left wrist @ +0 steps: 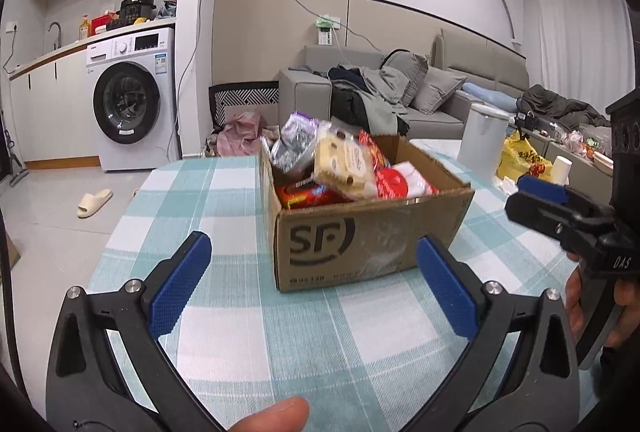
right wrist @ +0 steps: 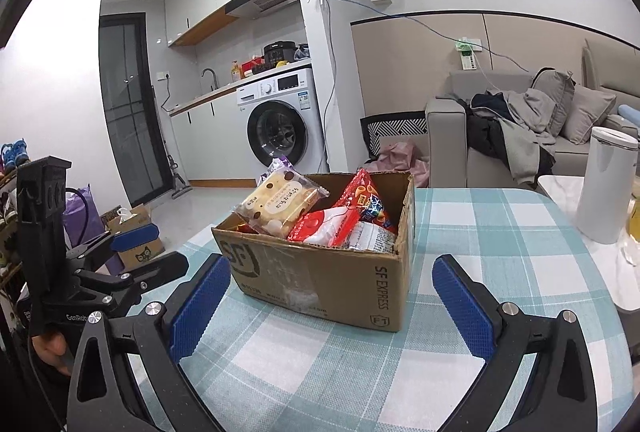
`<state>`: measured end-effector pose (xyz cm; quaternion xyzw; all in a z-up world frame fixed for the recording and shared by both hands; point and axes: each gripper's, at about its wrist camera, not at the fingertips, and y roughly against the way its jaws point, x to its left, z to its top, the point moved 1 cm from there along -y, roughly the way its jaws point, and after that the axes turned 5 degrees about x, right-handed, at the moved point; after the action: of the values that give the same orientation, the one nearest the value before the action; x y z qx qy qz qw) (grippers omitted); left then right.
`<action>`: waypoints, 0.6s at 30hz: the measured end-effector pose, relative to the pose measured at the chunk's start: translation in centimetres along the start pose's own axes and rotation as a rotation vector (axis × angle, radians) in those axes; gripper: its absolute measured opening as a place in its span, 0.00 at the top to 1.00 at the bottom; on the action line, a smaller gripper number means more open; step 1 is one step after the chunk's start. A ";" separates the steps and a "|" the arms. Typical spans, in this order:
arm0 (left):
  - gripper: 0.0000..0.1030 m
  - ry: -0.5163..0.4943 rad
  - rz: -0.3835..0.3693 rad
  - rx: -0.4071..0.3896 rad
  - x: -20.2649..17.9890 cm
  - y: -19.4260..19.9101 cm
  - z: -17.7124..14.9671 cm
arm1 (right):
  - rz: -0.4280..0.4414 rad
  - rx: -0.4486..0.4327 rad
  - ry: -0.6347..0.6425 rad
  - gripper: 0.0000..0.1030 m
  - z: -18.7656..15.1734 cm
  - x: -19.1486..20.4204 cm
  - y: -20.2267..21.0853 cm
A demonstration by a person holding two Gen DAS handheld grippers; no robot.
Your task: Organize snacks
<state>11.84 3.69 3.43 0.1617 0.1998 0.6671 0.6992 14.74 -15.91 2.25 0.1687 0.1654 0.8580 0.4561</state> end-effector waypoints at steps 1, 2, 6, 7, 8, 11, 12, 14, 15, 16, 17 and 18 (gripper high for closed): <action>0.01 -0.003 0.004 0.003 0.0 0.0 -0.3 | -0.001 -0.002 0.001 0.00 -0.1 0.0 0.0; 0.01 -0.003 0.011 0.002 0.0 0.0 -0.5 | -0.001 -0.004 0.001 0.00 -0.4 0.0 0.0; 0.01 0.008 0.013 -0.010 0.2 0.0 -1.1 | 0.012 -0.012 0.004 0.00 -1.2 0.0 0.3; 0.01 0.009 0.013 -0.015 0.3 0.1 -1.4 | 0.010 -0.013 0.006 0.00 -1.3 0.0 0.3; 0.01 0.010 0.014 -0.014 0.3 0.1 -1.5 | 0.006 -0.013 0.011 0.00 -1.5 0.1 0.4; 0.01 0.011 0.019 -0.017 0.4 0.2 -1.9 | 0.006 -0.013 0.018 0.00 -1.9 0.2 0.5; 0.01 0.011 0.019 -0.021 0.4 0.3 -2.0 | 0.006 -0.015 0.020 0.00 -2.0 0.2 0.6; 0.01 0.012 0.020 -0.026 0.4 0.3 -2.3 | 0.003 -0.019 0.025 0.00 -2.2 0.3 0.7; 0.01 0.013 0.020 -0.026 0.4 0.4 -2.4 | 0.002 -0.021 0.028 0.00 -2.4 0.3 0.7; 0.01 0.015 0.019 -0.024 0.4 0.3 -2.5 | 0.002 -0.020 0.029 0.00 -2.5 0.3 0.8; 0.01 0.016 0.020 -0.022 0.4 0.3 -2.6 | 0.004 -0.018 0.030 0.00 -2.6 0.3 0.7; 0.01 0.016 0.021 -0.020 0.4 0.2 -2.7 | 0.004 -0.016 0.032 0.00 -2.7 0.3 0.7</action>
<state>10.32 4.03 1.17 0.1515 0.1967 0.6777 0.6921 12.88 -16.41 0.25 0.1515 0.1653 0.8629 0.4530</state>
